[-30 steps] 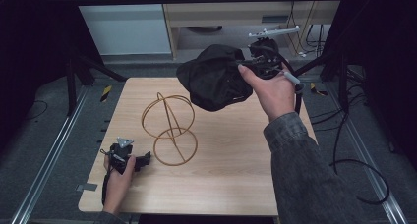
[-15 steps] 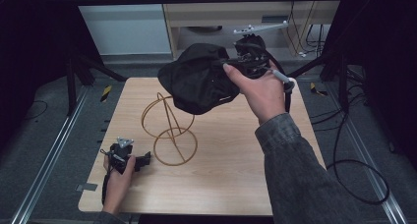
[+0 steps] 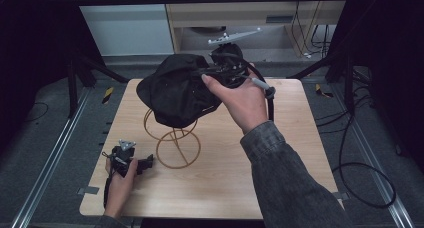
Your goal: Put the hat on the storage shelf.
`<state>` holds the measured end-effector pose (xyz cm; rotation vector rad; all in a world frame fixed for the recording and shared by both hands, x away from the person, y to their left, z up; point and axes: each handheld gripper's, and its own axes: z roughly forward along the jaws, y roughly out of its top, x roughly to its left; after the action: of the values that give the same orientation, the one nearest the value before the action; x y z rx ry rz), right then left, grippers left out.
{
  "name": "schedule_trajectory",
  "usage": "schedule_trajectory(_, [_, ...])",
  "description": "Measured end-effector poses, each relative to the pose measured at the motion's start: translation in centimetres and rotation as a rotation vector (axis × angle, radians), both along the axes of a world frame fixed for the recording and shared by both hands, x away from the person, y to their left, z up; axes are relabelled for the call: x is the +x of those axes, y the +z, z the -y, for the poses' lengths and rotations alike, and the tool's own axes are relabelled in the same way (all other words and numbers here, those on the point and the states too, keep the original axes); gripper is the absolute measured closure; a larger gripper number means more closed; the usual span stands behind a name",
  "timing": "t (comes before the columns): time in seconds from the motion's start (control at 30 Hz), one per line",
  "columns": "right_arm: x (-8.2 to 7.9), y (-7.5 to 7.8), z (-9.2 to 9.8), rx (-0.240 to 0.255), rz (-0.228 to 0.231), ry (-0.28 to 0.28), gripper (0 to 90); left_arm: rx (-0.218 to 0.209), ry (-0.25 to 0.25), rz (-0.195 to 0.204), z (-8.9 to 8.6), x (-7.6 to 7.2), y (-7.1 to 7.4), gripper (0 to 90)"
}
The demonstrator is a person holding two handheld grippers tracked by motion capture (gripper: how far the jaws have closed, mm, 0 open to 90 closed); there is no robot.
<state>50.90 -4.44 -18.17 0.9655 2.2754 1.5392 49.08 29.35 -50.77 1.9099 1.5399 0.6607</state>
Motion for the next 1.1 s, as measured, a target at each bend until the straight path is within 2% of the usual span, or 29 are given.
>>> schedule_trajectory(0.73, [-0.1,-1.0,-2.0,-0.007,-0.015,0.043,86.4,-0.001,0.000,-0.001,0.0,0.0,0.0,0.0])
schedule_trajectory(1.1, [-0.4,-2.6,-2.9,-0.031,-0.031,0.065,86.2,0.003,0.000,-0.003,0.0,0.0,0.0,0.0])
